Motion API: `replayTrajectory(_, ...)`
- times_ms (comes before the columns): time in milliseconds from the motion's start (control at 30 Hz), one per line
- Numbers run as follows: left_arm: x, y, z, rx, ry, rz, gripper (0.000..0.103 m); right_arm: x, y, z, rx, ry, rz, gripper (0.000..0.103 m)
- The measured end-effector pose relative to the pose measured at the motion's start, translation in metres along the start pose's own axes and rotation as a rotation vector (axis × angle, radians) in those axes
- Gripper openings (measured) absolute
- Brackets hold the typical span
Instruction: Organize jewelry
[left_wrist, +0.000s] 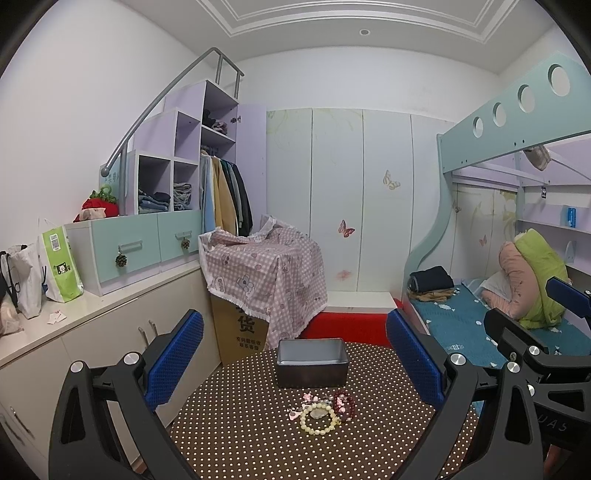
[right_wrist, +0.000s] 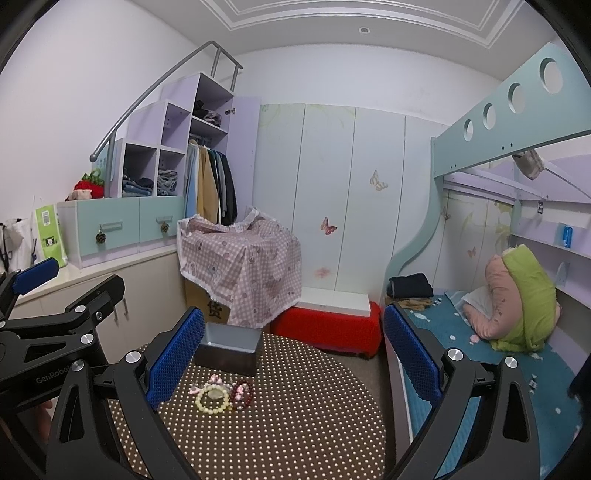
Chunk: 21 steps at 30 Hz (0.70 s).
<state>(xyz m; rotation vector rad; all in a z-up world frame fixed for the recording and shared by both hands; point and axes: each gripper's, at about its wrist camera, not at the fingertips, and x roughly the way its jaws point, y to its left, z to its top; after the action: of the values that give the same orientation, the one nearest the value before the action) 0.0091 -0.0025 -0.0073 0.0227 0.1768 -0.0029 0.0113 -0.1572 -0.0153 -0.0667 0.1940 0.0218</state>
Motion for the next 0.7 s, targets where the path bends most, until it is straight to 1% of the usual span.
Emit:
replayTrajectory(400,0.011,-0.001,-0.004,0.006,0.020,0.001,0.096,0.013,0.005,-0.002,0.006,0.025,0.003,0.094)
replayTrajectory(533,0.021,-0.001,-0.008,0.010,0.040,0.000,0.096,0.022,0.006,-0.005,0.008,0.043,0.006,0.094)
replayTrajectory(633,0.034,-0.001,-0.013,0.020,0.066,-0.008,0.096,0.033,0.007,-0.008,0.009,0.070,0.009,0.094)
replayTrajectory(700,0.044,0.001,-0.019,0.034,0.089,0.001,0.096,0.042,0.007,-0.012,0.010,0.089,0.010,0.094)
